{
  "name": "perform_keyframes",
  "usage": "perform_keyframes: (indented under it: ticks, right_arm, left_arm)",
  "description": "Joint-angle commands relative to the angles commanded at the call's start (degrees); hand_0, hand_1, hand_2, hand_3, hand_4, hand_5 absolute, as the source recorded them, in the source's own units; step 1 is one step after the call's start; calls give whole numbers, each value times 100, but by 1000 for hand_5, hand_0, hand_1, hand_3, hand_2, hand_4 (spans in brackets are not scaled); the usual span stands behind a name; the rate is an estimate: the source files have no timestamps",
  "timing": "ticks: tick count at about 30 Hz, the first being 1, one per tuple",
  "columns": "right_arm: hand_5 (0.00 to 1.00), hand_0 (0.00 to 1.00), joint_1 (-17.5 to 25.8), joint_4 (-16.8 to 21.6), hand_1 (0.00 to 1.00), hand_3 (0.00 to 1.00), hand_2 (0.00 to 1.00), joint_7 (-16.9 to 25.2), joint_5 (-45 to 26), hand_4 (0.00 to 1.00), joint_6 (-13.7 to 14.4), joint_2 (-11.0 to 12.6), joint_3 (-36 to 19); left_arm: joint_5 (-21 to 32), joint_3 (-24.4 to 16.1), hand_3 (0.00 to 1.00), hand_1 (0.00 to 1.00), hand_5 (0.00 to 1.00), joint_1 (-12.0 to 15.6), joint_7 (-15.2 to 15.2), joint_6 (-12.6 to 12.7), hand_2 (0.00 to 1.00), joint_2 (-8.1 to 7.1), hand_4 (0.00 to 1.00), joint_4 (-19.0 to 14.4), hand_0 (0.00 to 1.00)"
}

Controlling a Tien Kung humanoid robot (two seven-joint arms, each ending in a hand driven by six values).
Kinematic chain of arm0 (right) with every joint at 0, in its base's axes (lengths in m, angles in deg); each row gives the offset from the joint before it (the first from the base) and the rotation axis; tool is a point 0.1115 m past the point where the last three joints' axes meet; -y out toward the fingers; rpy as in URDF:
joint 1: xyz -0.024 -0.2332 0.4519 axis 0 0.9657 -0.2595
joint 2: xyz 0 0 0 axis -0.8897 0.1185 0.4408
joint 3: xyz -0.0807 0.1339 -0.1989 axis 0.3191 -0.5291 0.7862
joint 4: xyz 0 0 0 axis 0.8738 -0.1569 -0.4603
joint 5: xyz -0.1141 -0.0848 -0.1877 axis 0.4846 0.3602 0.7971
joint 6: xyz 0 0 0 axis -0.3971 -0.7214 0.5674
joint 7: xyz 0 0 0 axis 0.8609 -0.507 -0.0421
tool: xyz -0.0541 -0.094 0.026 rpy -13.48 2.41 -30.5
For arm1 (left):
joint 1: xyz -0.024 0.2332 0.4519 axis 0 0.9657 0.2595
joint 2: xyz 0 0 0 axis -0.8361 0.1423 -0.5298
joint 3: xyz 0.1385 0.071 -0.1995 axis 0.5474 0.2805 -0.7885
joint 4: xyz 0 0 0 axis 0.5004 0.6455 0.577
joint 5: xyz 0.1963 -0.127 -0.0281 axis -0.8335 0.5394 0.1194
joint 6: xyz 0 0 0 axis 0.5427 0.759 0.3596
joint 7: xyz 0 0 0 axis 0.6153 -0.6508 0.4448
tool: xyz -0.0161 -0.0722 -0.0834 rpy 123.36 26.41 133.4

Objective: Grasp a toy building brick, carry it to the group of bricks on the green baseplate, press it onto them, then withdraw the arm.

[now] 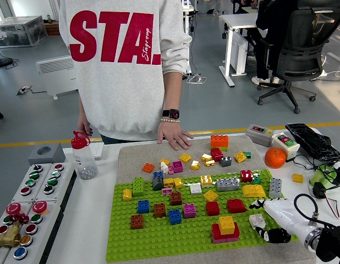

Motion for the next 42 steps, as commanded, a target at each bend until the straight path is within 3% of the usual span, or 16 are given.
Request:
perform_keyframes:
  ticks: [4, 5, 10, 11, 22, 23, 42]
  right_arm:
    - [214, 757, -20, -48, 747, 768, 721, 12, 6, 648, 60, -27, 23]
    - [216, 700, -25, -65, 695, 729, 670, 16, 9, 644, 72, -33, 30]
    - [216, 700, -30, -111, 695, 729, 670, 32, 5, 644, 100, -46, 43]
    - [215, 668, -30, -114, 660, 713, 629, 34, 3, 640, 103, -47, 44]
    - [210, 632, -35, -160, 631, 684, 603, 106, -35, 634, 195, -65, 78]
    - [216, 607, -35, -163, 611, 621, 581, 109, -42, 610, 216, -67, 85]
    - [193, 581, -5, -223, 589, 590, 566, 168, -97, 585, 397, -102, 80]
  left_arm:
    - [-2, -1, 437, 610, 998, 1, -2, 0, 565, 1, 242, 0, 665]
    - [-2, 0, 437, 611, 998, 1, -2, 0, 564, 1, 242, 0, 665]
    - [-3, -3, 437, 611, 998, 1, -2, 0, 564, 1, 242, 0, 665]
    - [-2, -3, 437, 611, 998, 1, -2, 0, 564, 1, 242, 0, 664]
    - [-21, -18, 437, 612, 998, 11, -11, 4, 564, 6, 242, 0, 665]
    - [-22, -18, 437, 611, 998, 13, -12, 4, 565, 7, 242, 0, 664]
    - [-47, -19, 438, 612, 998, 57, -24, 1, 566, 8, 242, 0, 665]
